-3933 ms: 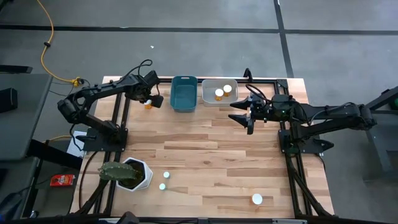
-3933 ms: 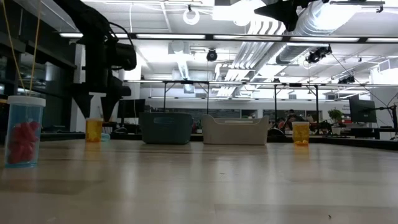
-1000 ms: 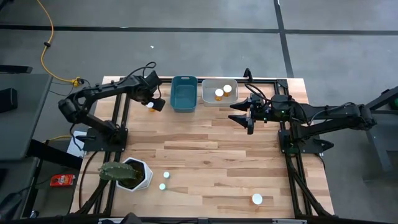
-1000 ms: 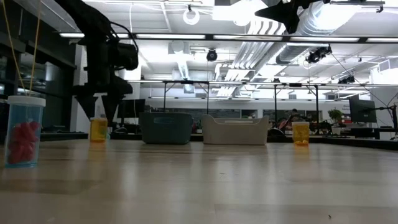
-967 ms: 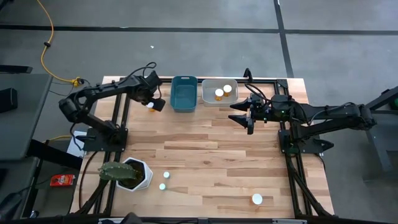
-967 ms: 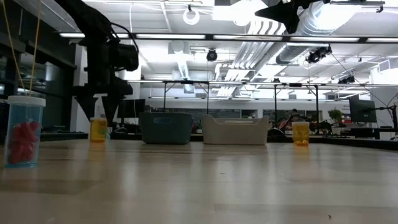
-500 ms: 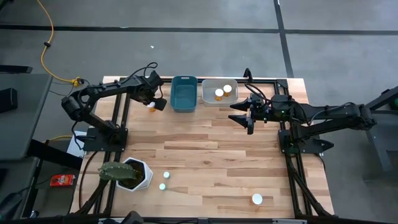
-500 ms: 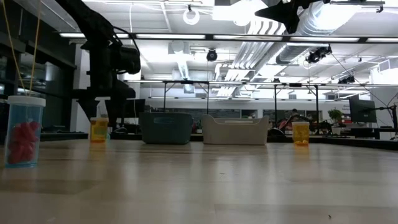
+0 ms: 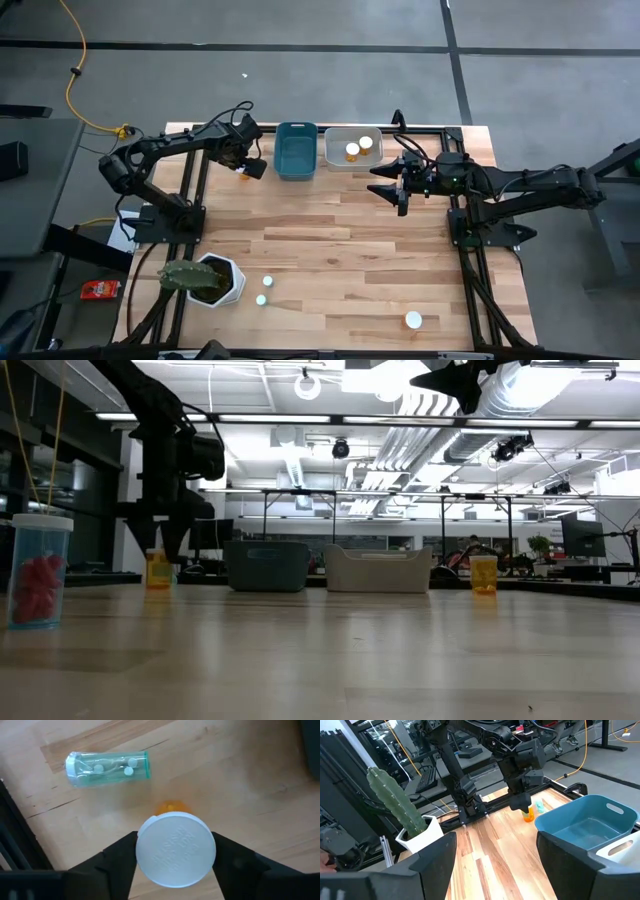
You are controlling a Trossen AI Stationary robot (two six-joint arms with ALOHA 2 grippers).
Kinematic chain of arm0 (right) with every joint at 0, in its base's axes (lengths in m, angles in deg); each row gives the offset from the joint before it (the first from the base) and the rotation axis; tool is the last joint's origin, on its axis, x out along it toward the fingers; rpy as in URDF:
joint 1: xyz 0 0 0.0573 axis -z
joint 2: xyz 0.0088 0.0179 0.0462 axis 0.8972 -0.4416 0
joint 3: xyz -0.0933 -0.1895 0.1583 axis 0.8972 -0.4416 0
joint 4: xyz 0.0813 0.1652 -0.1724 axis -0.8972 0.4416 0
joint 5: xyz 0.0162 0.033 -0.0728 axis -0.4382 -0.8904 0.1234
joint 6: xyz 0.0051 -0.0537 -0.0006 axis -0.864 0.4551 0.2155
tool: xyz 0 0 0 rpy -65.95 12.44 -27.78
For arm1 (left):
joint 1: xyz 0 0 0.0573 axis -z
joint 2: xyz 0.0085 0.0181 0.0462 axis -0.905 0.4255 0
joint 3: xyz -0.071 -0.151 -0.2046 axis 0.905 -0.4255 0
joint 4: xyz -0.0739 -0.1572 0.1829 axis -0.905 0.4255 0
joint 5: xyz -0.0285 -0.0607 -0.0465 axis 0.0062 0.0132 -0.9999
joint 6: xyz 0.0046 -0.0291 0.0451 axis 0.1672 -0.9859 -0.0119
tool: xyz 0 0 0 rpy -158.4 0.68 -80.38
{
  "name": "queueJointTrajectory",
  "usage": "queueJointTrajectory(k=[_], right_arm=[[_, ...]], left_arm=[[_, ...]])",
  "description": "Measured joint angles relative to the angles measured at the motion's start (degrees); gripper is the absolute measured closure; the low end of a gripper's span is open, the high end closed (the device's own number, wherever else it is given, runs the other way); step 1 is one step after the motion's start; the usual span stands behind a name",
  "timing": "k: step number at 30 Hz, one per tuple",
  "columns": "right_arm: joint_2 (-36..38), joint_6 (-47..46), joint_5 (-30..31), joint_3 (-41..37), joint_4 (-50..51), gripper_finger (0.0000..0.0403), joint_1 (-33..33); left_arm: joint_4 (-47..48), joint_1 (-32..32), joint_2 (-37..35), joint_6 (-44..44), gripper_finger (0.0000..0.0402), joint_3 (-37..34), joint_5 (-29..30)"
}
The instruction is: Pick and place medicine bottles into bin by pill shape (circle, oval)
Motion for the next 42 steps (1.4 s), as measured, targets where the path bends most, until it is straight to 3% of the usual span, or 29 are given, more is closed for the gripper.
queueJointTrajectory(k=[12, 22, 31, 36, 39, 42], right_arm=[[0.0, -1.7, 0.0, 0.0, 0.0, 0.0135, 0.0], [0.0, -2.8, 0.0, 0.0, 0.0, 0.0135, 0.0], [0.0, -1.7, 0.0, 0.0, -0.9, 0.0135, 0.0], [-0.4, -2.5, -0.1, 0.0, -1.4, 0.0135, 0.0], [-2.5, -3.4, -3.4, 0.0, -4.4, 0.0135, -0.1], [-6.6, -1.8, -6.0, 1.5, -4.5, 0.0135, -1.6]], left_arm=[[0.8, 0.0, -1.7, 1.6, 0.0206, 0.0, -2.1], [1.4, 1.9, -18.0, 1.4, 0.0206, 0.0, -13.3], [-2.5, 16.4, -26.7, -8.1, 0.0206, 0.0, -17.9], [-13.0, 26.5, -26.3, -12.3, 0.0206, 0.0, -19.3], [-18.9, 31.2, -24.3, -13.6, 0.0206, 0.0, -19.3], [-18.3, 34.1, -20.8, -12.6, 0.0206, 2.6, -19.3]])
